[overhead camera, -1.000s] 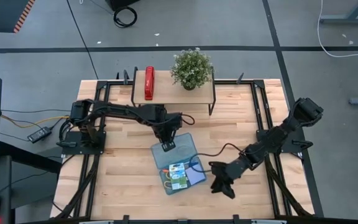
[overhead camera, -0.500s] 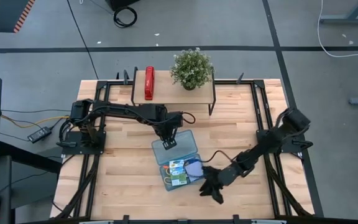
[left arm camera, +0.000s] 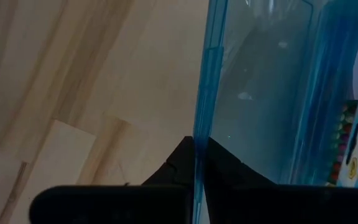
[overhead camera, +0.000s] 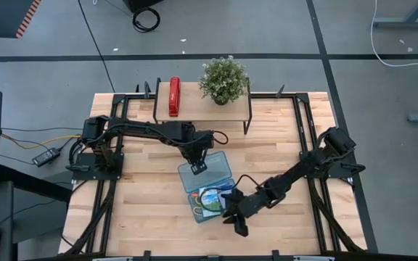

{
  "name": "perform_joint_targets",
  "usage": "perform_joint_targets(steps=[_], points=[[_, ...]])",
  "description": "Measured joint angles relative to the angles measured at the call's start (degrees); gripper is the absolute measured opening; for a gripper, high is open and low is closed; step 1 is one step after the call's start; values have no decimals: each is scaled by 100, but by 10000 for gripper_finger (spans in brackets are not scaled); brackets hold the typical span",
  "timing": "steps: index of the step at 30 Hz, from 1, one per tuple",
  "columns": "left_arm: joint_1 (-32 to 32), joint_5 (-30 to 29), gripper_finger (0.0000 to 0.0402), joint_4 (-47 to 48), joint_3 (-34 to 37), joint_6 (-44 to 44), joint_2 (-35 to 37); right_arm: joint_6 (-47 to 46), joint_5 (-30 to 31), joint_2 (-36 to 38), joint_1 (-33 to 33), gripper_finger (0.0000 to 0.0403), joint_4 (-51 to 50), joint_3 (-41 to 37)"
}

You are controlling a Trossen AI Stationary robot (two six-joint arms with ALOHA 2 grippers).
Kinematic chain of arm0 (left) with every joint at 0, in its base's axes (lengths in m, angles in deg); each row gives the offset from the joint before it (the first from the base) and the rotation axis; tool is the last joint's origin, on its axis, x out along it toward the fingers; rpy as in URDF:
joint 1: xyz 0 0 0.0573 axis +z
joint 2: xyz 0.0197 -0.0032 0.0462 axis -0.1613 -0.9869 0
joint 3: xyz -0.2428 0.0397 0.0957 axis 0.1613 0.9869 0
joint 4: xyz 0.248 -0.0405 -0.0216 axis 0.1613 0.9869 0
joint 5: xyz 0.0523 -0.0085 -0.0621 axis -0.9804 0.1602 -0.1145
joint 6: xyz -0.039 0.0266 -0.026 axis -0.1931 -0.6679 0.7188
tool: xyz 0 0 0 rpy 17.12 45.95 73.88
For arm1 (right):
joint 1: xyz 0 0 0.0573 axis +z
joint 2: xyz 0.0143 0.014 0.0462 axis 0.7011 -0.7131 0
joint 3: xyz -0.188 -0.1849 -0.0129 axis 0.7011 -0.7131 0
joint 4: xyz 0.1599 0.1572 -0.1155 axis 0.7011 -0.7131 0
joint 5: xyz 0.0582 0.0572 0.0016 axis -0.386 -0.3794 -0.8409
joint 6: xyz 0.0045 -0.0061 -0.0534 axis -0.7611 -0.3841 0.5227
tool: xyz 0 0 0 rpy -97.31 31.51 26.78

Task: Pack school essentials
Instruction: Close the blue supply box

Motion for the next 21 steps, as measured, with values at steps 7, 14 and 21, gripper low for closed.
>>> perform_joint_targets(steps=[7, 14, 21], points=[[-18, -1, 20, -8, 0, 70, 2, -252, 369, 0, 6, 119, -582, -11], [-82, -15, 15, 25, -52, 230, 2, -137, 482, 2, 6, 119, -627, -11], [-177, -83, 21, -73, -313, 225, 11, -123, 618, 11, -124, 119, -764, -9]])
